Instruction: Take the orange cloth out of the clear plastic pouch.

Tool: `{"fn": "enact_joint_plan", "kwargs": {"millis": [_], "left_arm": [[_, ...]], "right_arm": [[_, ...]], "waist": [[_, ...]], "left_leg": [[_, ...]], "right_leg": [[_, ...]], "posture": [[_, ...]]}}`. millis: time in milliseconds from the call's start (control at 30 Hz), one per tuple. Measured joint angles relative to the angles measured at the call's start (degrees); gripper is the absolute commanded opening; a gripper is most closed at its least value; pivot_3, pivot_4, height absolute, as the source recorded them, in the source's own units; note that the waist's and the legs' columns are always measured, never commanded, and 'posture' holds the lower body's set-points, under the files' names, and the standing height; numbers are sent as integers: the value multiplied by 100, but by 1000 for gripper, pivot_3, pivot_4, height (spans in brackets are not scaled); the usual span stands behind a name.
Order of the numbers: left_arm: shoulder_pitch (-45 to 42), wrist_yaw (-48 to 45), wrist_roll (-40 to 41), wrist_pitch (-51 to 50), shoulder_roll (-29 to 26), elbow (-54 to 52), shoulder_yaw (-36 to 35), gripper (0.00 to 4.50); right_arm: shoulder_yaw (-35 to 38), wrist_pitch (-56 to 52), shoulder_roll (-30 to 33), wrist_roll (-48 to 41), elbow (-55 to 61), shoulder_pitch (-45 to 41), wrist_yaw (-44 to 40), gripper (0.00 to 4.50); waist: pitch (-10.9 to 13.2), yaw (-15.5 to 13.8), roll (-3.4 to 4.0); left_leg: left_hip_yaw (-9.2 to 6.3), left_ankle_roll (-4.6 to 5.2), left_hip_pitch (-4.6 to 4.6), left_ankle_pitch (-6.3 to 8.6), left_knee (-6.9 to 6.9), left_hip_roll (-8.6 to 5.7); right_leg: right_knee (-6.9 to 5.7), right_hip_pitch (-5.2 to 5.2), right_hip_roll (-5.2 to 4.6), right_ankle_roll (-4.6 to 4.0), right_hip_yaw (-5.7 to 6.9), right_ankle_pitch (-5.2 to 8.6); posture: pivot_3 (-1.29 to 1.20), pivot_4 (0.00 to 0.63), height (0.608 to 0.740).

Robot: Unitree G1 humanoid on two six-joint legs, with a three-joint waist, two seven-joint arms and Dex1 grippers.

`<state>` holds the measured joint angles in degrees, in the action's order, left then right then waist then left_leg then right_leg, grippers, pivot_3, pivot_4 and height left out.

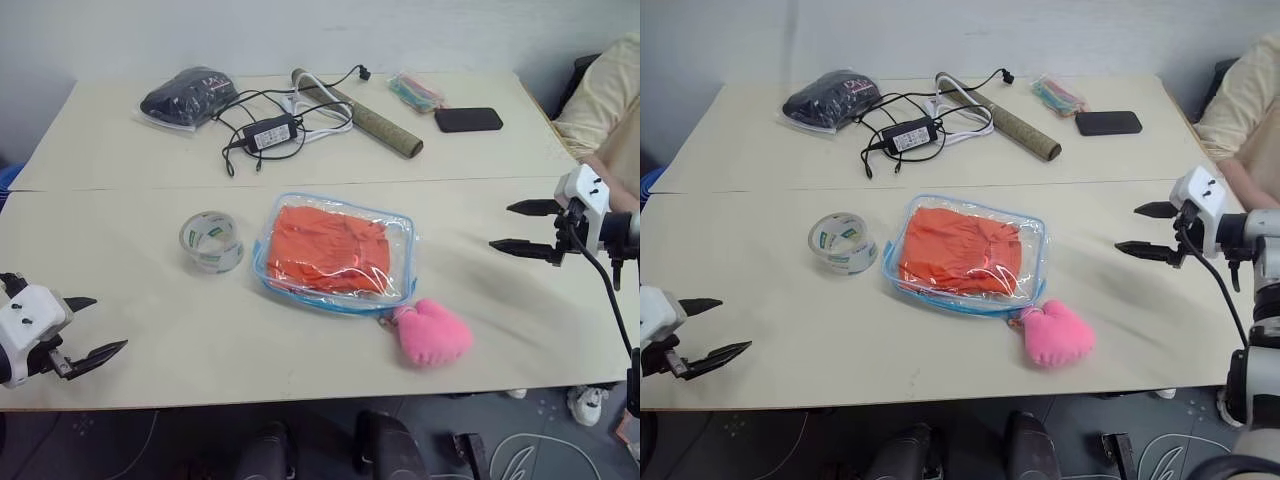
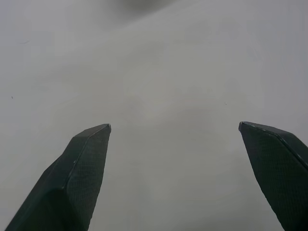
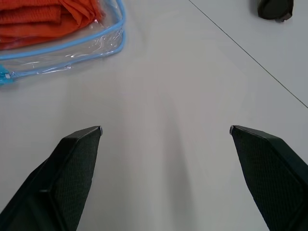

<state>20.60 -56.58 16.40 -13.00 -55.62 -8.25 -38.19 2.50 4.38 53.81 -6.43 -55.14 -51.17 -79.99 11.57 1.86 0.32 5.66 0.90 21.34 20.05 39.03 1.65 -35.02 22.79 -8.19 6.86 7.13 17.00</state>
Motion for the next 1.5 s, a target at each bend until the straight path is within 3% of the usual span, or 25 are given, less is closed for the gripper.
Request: {"fn": "enact_joint_plan", "kwargs": {"millis": [367, 1000, 1133, 1267, 1367, 1500], "left_arm": [[-32, 15, -75, -81, 1, -11, 4, 4500], [-548, -104, 546, -767, 101, -403, 80, 4500], [-1572, -232, 784, -1079, -314, -548, 736, 4500], [-3414, -704, 703, -1068, -763, -193, 2075, 4500], [-5280, -1216, 30, -610, -531, 920, 3454, 4500], [-6558, -1743, -897, 223, -99, 2491, 4609, 4500]], "right_arm": [[0, -95, 0, 3, 102, 10, 16, 4488], [29, -1059, -5, -333, 740, 143, -327, 4488], [24, -1780, -80, -779, 1969, 330, -584, 4488], [25, -2643, -92, -1375, 3661, 585, -646, 4488], [-102, -3255, -170, -1902, 4923, 744, -675, 4488], [-158, -3503, -195, -2247, 5719, 841, -606, 4488]], "waist": [[0, -3, 0], [0, -11, 0], [0, -53, -1], [-1, -80, 0], [-2, -158, -3], [-11, -173, -20]], "left_leg": [[2, 0, -1, 0, 2, 0], [6, 0, -4, 0, 8, 0], [-3, -3, -2, -7, 21, -1], [2, -3, -8, -6, 21, -5], [43, -9, 3, -7, 28, -21], [96, -12, 16, -5, 29, -16]], "right_leg": [[-4, 0, 1, 0, -2, 0], [-11, 0, 7, 0, -10, 0], [-35, 1, 7, 0, -12, 0], [-42, 2, 10, 0, -17, 0], [-48, 17, 38, 0, -23, 0], [-58, 58, 48, 0, -28, 0]], "posture": [[0, 150, 740], [0, 150, 740], [0, 150, 740], [0, 150, 740], [0, 150, 740], [0, 150, 740]]}}
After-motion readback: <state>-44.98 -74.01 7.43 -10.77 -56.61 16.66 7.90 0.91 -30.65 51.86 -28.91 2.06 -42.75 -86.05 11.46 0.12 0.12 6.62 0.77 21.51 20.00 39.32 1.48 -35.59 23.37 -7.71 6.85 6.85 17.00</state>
